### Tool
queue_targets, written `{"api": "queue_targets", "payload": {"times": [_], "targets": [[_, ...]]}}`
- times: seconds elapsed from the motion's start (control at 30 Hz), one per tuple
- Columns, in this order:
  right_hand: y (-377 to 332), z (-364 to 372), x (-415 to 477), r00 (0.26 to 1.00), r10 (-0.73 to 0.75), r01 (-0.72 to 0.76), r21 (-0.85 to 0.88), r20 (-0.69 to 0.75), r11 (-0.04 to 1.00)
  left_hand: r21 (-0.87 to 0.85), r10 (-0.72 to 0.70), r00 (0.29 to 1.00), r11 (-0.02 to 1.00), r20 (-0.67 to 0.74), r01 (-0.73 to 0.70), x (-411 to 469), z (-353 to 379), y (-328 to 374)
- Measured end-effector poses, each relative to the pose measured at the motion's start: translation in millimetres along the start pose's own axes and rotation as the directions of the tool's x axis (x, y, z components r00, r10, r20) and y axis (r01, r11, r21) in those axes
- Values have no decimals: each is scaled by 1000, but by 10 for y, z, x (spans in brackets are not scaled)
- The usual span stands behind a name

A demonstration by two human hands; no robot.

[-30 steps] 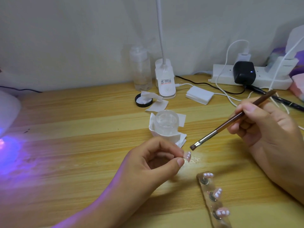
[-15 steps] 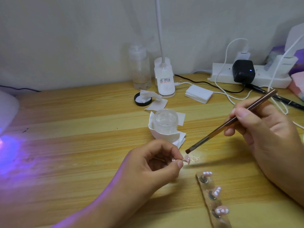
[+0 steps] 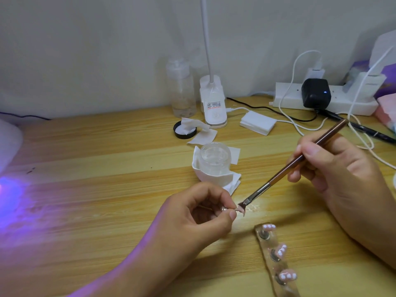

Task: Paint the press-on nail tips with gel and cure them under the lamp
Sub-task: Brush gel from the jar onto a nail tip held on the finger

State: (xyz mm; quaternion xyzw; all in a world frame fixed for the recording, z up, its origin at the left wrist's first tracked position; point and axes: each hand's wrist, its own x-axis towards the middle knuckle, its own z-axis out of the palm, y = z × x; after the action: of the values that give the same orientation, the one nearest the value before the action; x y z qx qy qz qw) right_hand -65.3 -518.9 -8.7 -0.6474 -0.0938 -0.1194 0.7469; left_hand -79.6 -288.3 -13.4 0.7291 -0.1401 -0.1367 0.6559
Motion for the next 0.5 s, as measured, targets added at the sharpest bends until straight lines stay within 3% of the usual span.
{"api": "queue_targets", "payload": {"times": [0.17, 0.5], "targets": [[13, -16, 1, 997, -79, 77, -65, -24, 995, 9, 29, 999, 1000, -23, -29, -2, -4, 11], [7, -78, 91, 994, 106, -105, 261, 10, 960, -36, 53, 998, 998, -29, -54, 16, -8, 4]]}}
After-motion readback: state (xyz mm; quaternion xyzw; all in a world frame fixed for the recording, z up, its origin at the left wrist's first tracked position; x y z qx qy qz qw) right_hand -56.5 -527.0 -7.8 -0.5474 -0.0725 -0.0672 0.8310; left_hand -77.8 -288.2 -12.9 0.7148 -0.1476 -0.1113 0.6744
